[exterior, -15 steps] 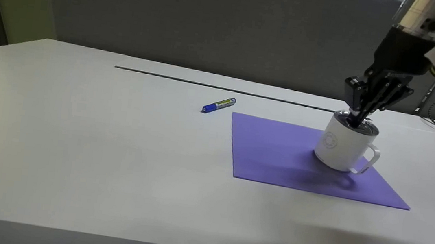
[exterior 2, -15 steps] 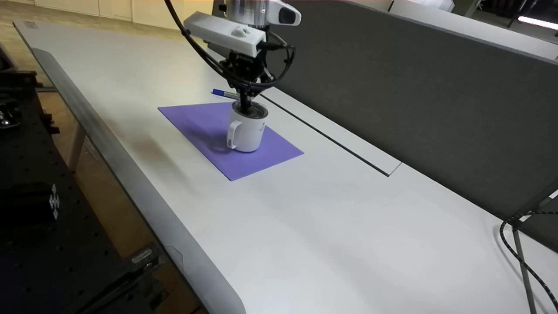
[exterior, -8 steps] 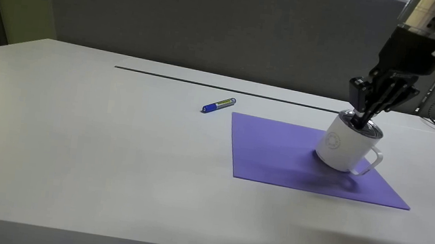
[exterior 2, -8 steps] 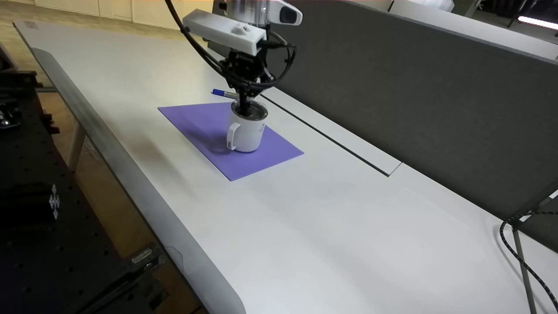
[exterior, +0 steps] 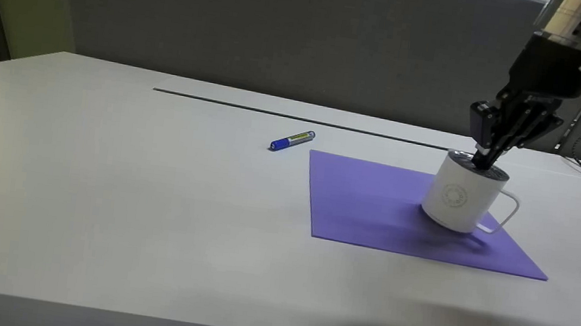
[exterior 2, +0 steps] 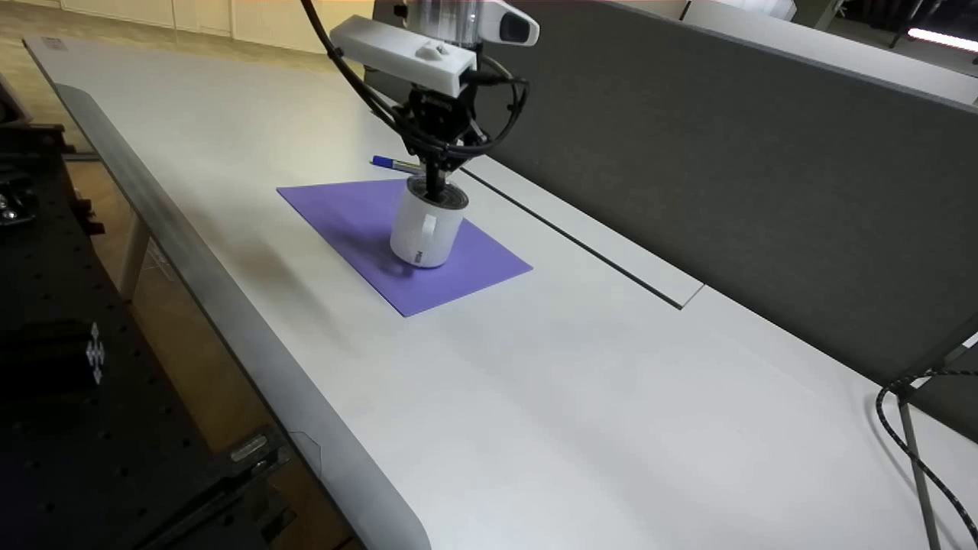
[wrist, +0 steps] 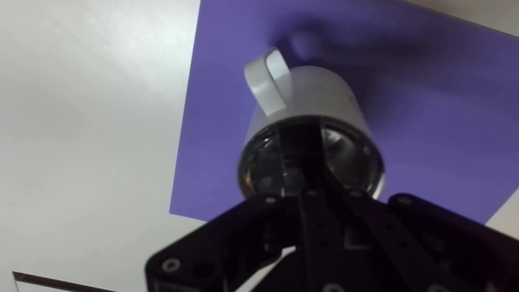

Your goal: Close the slider on the top of the cup

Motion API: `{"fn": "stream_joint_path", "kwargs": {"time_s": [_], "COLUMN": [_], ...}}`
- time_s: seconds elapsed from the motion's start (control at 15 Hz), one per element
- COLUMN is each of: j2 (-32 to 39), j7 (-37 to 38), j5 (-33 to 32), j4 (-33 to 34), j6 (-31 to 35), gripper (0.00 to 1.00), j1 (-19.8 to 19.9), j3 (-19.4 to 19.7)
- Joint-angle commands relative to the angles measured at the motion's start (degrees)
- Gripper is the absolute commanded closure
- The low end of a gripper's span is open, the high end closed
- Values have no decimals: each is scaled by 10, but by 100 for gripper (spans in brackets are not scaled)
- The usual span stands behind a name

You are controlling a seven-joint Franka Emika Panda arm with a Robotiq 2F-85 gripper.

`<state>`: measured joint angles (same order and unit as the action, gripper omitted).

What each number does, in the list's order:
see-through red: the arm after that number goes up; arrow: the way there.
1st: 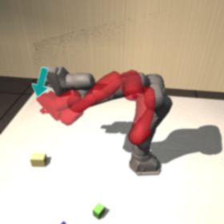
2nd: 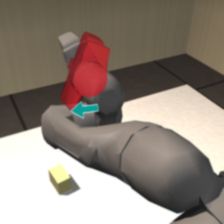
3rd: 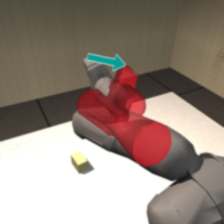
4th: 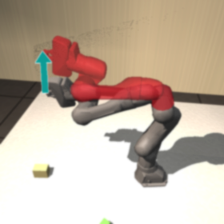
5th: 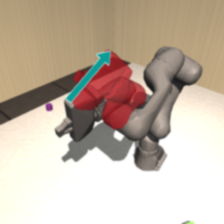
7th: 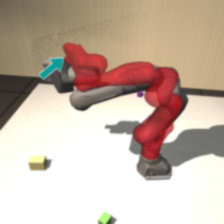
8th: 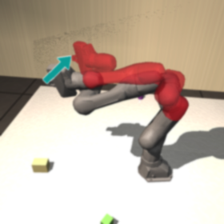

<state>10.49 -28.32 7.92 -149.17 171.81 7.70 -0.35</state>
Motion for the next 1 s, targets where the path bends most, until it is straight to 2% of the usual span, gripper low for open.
{"fn": "stream_joint_path", "kwargs": {"time_s": [0.0,0.27,0.47,0.67,0.8,0.87,0.93], "j2": [12,15,1,-4,-11,-13,-16], "j7": [-15,-34,-96,-152,-152,-146,-140], "j5": [14,28,70,80,42,32,14], "j4": [31,65,104,146,172,182,189], "j6": [-37,-100,-212,-353,-437,-464,-482], "gripper": [100,100,100,100,100,75,74], "j1": [14,48,64,56,42,37,32], "j3": [-9,-45,-66,-49,-24,-16,-7]}}
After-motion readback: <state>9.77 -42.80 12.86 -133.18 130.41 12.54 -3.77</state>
